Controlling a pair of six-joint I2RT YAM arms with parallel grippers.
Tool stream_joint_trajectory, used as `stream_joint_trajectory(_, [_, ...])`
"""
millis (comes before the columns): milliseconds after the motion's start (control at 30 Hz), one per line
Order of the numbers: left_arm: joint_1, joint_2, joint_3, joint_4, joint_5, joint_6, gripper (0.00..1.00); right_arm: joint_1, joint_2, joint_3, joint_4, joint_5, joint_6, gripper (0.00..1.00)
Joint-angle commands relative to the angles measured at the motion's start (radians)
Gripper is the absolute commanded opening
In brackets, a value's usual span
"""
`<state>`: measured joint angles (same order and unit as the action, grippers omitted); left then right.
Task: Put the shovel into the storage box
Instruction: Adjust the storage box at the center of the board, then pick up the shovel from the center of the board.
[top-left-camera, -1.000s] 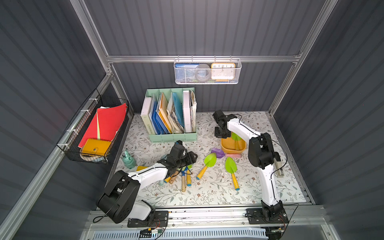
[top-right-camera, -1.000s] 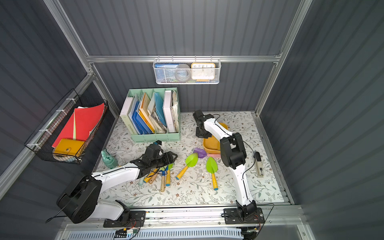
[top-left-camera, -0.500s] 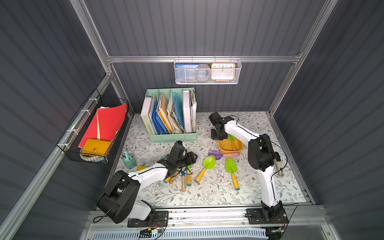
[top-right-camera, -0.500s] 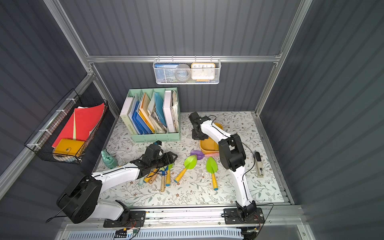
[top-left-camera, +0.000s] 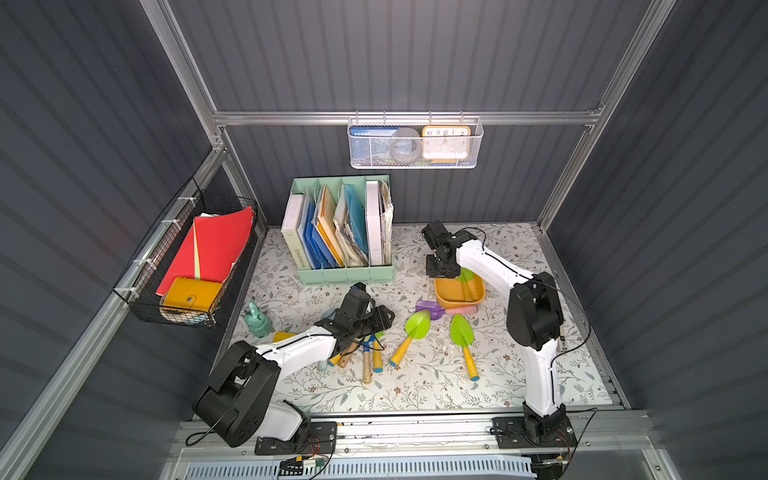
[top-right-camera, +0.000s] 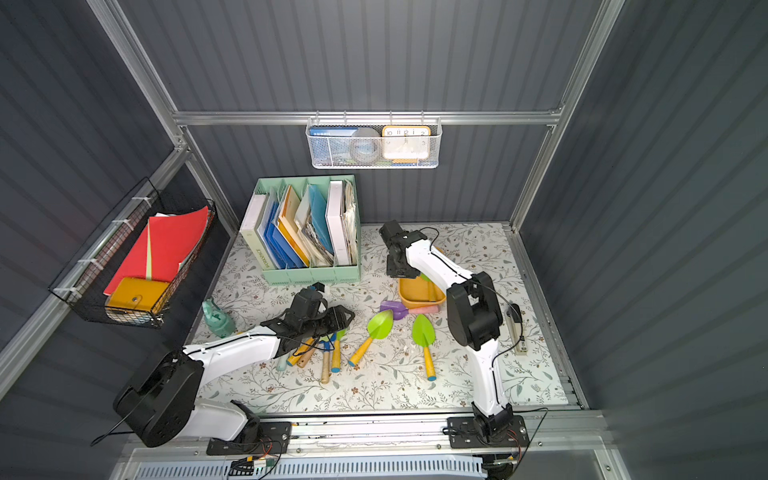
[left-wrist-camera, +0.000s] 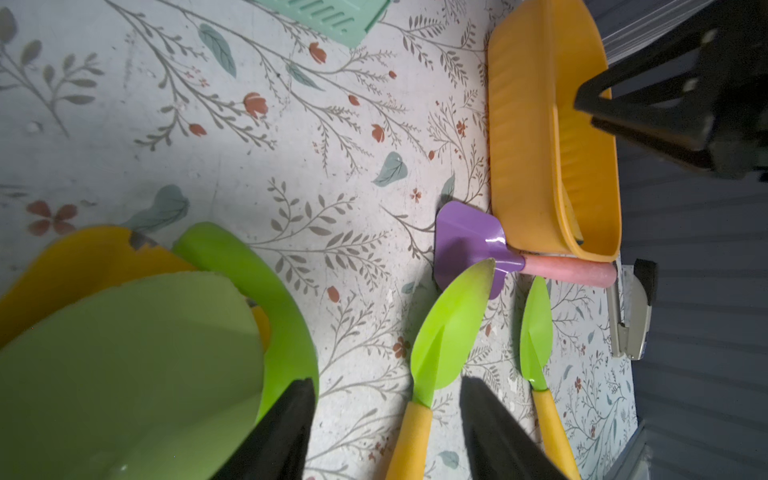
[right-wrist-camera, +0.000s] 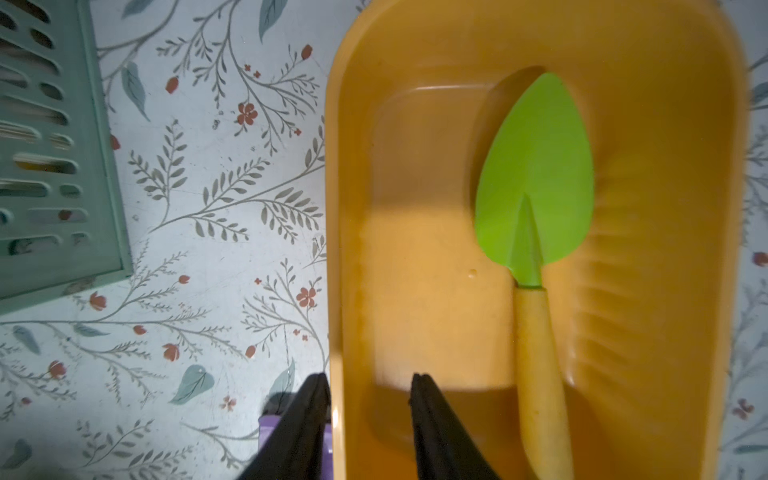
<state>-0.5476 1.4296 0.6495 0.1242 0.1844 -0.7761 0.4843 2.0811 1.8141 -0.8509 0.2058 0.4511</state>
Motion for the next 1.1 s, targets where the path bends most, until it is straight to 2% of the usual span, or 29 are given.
stream_joint_trajectory(0, [-0.025,-0.006,0.059,-0.105,0.020,0.057,0.60,0.003,-0.107,-0.085,-0.013,-0.014,-0.001,0.41])
stream_joint_trajectory(267, [-0.098,-0.003,0.096,-0.212,0.000,0.094,0.62,0.023,-0.407,-0.410,0.019,-0.090,0.021,0.48])
stream_joint_trajectory(600, [-0.177,0.034,0.123,-0.211,-0.047,0.086,0.64,0.113,-0.710,-0.834,0.027,-0.141,0.165,0.60])
stream_joint_trajectory(867, [-0.194,0.068,0.147,-0.193,-0.056,0.083,0.64,0.122,-0.740,-1.005,0.062,-0.144,0.227,0.57])
stream_joint_trajectory(1067, [-0.198,0.077,0.136,-0.170,-0.059,0.068,0.64,0.141,-0.680,-1.038,0.111,-0.174,0.251,0.53])
